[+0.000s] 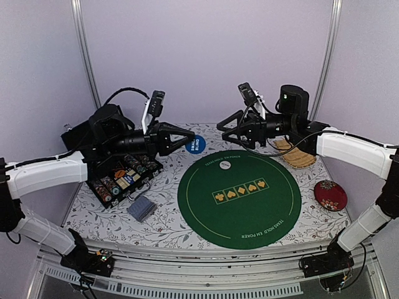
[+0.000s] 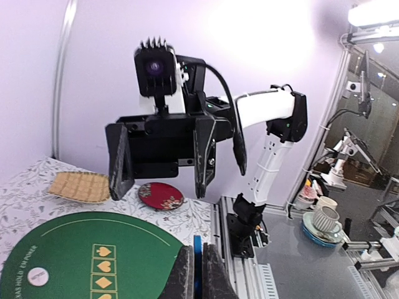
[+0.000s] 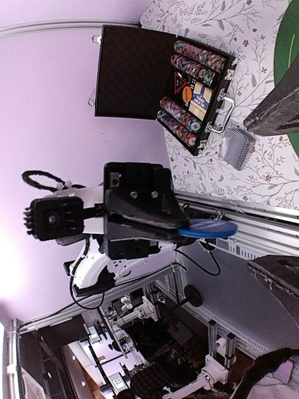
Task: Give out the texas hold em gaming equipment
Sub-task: Pass from the left arm to the right
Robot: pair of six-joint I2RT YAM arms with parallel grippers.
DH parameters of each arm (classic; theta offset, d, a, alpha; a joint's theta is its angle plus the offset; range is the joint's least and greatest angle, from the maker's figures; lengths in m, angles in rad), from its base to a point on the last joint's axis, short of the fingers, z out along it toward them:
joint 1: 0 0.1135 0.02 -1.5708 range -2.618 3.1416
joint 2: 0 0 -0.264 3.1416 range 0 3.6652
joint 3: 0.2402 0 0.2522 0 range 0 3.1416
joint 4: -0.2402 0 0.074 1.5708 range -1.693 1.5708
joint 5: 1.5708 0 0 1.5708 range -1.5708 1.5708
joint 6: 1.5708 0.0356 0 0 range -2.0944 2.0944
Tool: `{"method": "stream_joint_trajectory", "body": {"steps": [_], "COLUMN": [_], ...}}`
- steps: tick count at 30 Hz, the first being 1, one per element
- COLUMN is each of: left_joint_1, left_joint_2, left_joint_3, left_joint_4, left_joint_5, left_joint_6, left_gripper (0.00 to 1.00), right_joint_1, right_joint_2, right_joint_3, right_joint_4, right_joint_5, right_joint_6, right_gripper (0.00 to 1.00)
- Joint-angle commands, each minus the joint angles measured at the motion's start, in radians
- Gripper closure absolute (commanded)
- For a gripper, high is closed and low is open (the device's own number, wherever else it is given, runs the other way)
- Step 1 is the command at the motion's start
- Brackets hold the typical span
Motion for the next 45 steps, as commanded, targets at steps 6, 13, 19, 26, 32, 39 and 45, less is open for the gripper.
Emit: {"method": "stream_joint_trajectory", "body": {"steps": [6, 13, 19, 26, 32, 39, 45], "left_joint_1": [-0.049, -0.056, -0.058, -0.058, -0.057, -0.058, -0.057], "left_joint_2": [0.096, 0.108, 0.113, 0.118, 0.126, 0.143, 0.132], "left_joint_3": [0.061, 0.076, 0.075, 0.078, 0.08, 0.096, 0.078], "left_joint_4": [0.075, 0.065, 0.045, 0.035, 0.032, 0.002, -0.026], "left_joint_5": [0.018, 0.004, -0.016, -0.018, -0.016, -0.027, -0.051], "left_joint_6": [-0.024, -0.023, -0.018, -0.011, -0.003, 0.019, 0.033], "left_gripper": [1.0, 1.0, 1.0, 1.0, 1.0, 1.0, 1.0], "right_joint_1": [0.05, 0.06, 0.077, 0.089, 0.096, 0.101, 0.1], "right_joint_2": [0.004, 0.011, 0.027, 0.041, 0.047, 0.062, 0.053], "right_joint_3": [-0.008, -0.048, -0.039, -0.03, -0.023, -0.023, -0.023], "right_joint_4": [0.079, 0.035, 0.023, 0.018, 0.011, 0.001, -0.016], "right_joint_5": [-0.029, 0.055, 0.052, 0.075, 0.083, 0.046, 0.048], "right_joint_6": [0.052, 0.03, 0.018, 0.017, 0.017, 0.009, -0.001], "right_gripper": [0.43, 0.48, 0.51, 0.5, 0.5, 0.91, 0.99]}}
